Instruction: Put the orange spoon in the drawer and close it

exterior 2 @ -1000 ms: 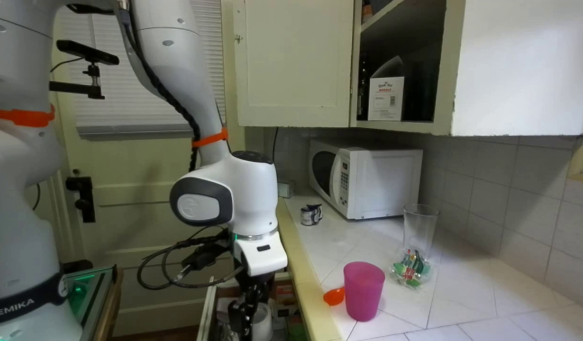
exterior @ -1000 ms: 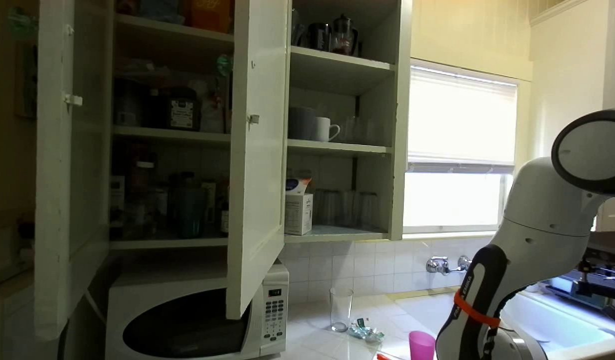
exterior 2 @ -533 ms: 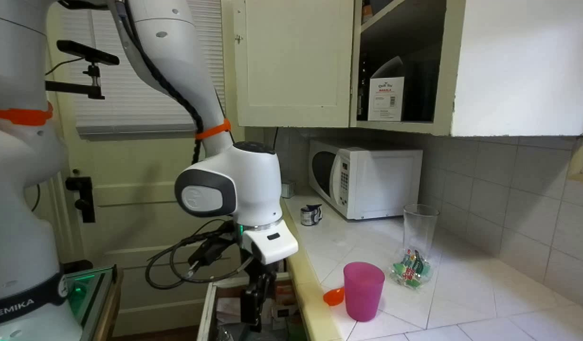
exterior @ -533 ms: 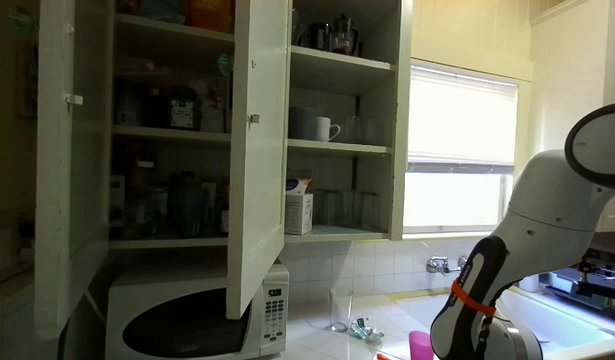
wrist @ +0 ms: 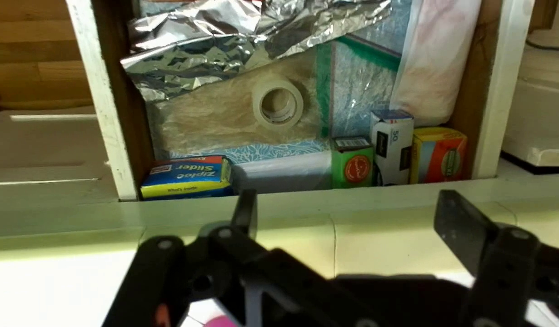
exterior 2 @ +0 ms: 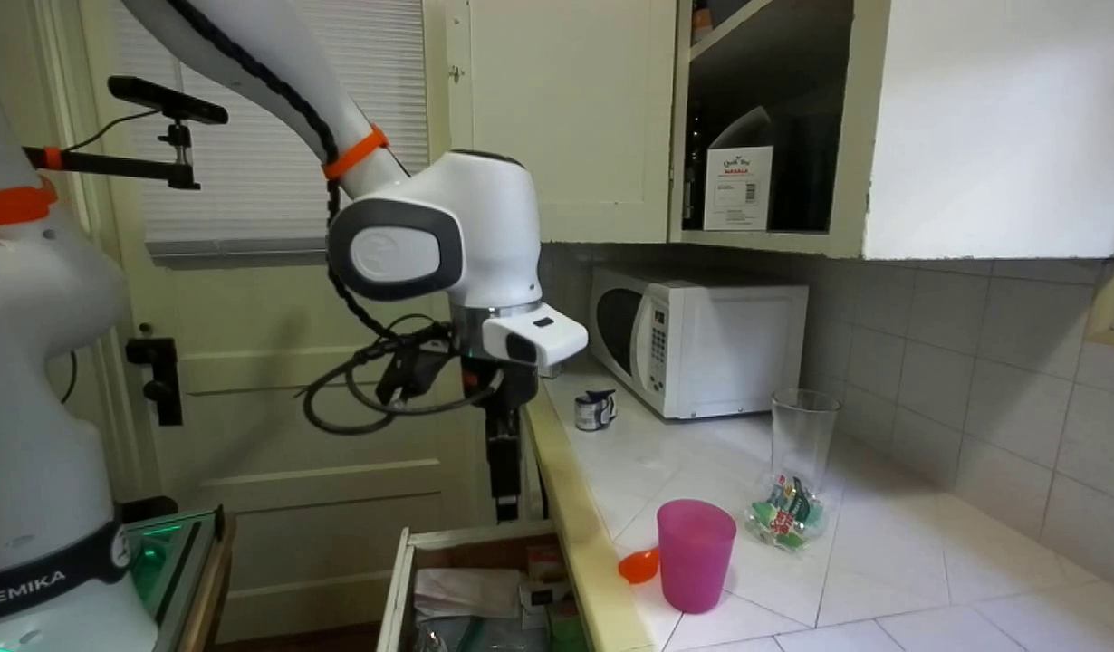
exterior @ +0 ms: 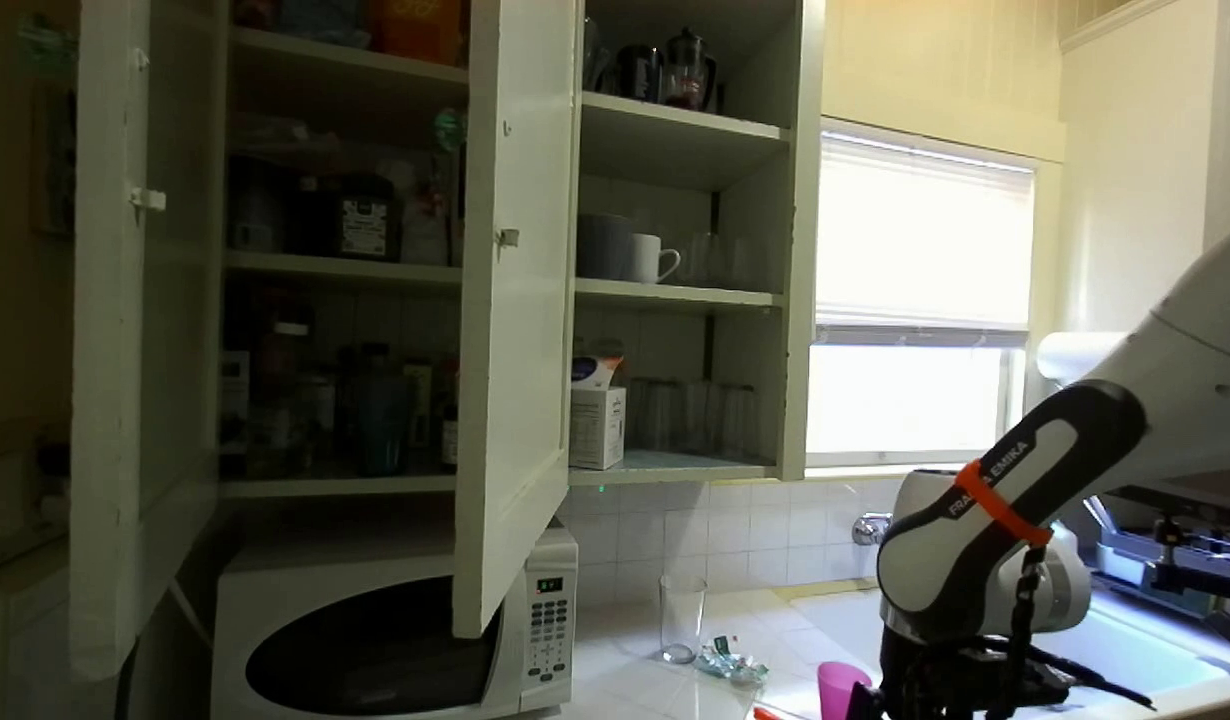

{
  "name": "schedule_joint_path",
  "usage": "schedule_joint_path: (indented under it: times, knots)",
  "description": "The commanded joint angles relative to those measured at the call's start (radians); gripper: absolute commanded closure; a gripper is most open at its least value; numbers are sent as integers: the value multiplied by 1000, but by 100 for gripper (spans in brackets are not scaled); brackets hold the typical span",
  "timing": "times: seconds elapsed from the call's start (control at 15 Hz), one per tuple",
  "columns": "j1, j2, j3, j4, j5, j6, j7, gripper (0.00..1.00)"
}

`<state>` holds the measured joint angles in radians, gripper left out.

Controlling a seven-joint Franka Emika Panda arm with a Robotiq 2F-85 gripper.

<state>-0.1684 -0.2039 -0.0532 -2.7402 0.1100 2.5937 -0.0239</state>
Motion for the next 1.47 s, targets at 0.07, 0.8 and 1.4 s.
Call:
schedule_joint_path:
  times: [0.07,0.8,1.4]
  knots:
    - [9,-224,6,-30,-100,-113,85,0]
    - [106,-5,-64,145,-68,-58,-99,0]
    - [88,126,-71,246,-130,-31,-157,0]
